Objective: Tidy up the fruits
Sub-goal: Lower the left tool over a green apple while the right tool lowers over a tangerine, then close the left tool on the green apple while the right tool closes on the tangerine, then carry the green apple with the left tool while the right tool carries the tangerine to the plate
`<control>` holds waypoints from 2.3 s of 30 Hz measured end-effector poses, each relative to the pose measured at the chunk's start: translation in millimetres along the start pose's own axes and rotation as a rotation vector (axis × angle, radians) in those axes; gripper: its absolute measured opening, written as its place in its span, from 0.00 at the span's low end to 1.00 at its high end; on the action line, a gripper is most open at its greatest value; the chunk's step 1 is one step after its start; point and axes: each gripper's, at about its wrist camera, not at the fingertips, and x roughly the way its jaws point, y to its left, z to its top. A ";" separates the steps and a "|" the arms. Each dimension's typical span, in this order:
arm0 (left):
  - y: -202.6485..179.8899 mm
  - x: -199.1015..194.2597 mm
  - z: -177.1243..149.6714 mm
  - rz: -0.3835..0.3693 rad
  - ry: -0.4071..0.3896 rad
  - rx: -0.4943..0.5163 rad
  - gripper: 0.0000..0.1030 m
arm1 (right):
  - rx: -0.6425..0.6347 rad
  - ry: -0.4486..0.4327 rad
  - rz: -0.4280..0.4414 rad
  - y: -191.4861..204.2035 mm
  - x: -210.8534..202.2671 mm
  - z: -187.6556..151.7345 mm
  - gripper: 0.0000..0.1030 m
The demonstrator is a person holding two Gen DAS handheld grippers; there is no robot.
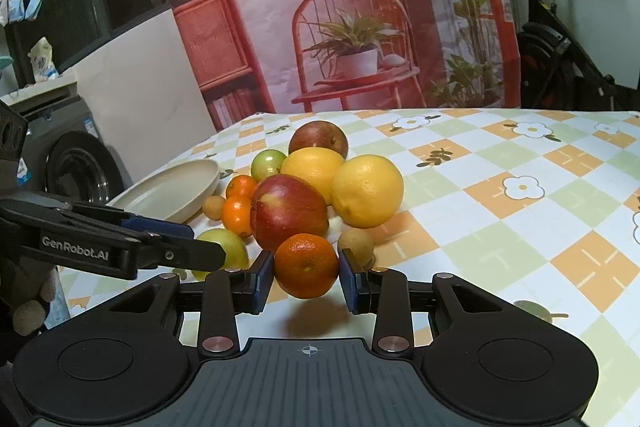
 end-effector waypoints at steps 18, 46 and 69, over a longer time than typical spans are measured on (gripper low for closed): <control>10.6 12.4 -2.8 -0.006 0.025 -0.042 0.49 | -0.005 0.010 0.002 2.3 5.4 -1.7 0.32; 203.8 -38.2 66.5 0.183 -0.046 -0.188 0.49 | -0.272 0.157 0.104 133.4 169.8 118.8 0.31; 245.1 20.3 62.8 0.069 0.064 -0.260 0.49 | -0.482 0.312 0.099 173.8 267.3 104.0 0.32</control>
